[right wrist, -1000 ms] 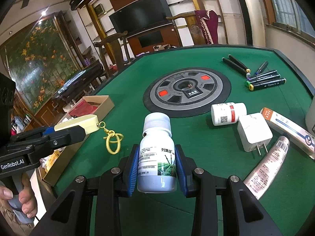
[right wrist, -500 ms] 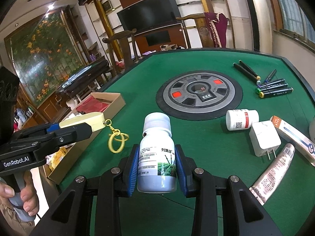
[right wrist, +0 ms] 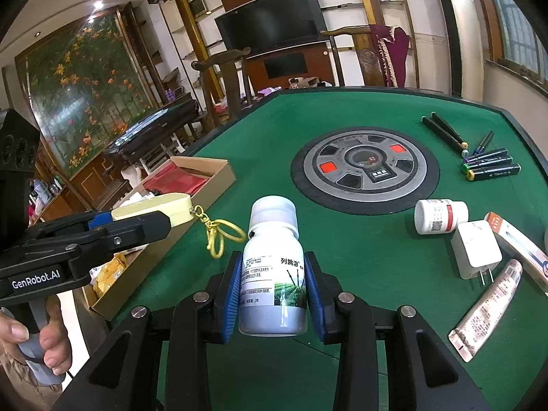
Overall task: Organize objects
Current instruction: 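Carry the soap box with the left gripper while the right carries the green-label bottle toward the tray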
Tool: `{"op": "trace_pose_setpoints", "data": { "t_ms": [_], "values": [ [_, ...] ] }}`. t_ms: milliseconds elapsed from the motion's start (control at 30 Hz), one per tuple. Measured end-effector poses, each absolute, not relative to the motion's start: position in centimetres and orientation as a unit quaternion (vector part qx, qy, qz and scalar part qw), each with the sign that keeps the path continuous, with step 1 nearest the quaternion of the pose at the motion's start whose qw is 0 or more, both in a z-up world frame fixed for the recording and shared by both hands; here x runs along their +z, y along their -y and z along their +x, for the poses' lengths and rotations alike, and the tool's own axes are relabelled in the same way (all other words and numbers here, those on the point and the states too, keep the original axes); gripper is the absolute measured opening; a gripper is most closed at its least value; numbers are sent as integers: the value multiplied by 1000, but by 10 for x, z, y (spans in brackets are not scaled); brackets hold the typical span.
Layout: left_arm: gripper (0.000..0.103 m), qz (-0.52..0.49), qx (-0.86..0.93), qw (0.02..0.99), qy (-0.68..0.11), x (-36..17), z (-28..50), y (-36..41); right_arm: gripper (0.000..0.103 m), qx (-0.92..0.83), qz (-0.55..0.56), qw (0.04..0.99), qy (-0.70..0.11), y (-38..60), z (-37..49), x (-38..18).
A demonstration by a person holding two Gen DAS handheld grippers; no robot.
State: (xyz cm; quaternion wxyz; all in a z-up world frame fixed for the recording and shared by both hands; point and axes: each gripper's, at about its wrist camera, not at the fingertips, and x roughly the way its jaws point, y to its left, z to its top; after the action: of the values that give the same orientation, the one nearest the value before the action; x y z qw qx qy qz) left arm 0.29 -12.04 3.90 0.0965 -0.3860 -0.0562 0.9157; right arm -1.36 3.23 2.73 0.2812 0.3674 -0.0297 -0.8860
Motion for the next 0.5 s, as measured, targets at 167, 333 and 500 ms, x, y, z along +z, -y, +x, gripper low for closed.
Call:
{"op": "trace_pose_setpoints", "data": {
  "t_ms": [167,333,500],
  "values": [
    [46,-385,917,92,60,39,4,126,37,-885,365,288,25,-25,-13,29],
    [46,-383,917,87,63,40,6,132,37,-884,365,293,20,-16,-12,30],
    [46,-382,918,81,68,40,7,139,37,-882,364,297,17,-9,-12,31]
  ]
}}
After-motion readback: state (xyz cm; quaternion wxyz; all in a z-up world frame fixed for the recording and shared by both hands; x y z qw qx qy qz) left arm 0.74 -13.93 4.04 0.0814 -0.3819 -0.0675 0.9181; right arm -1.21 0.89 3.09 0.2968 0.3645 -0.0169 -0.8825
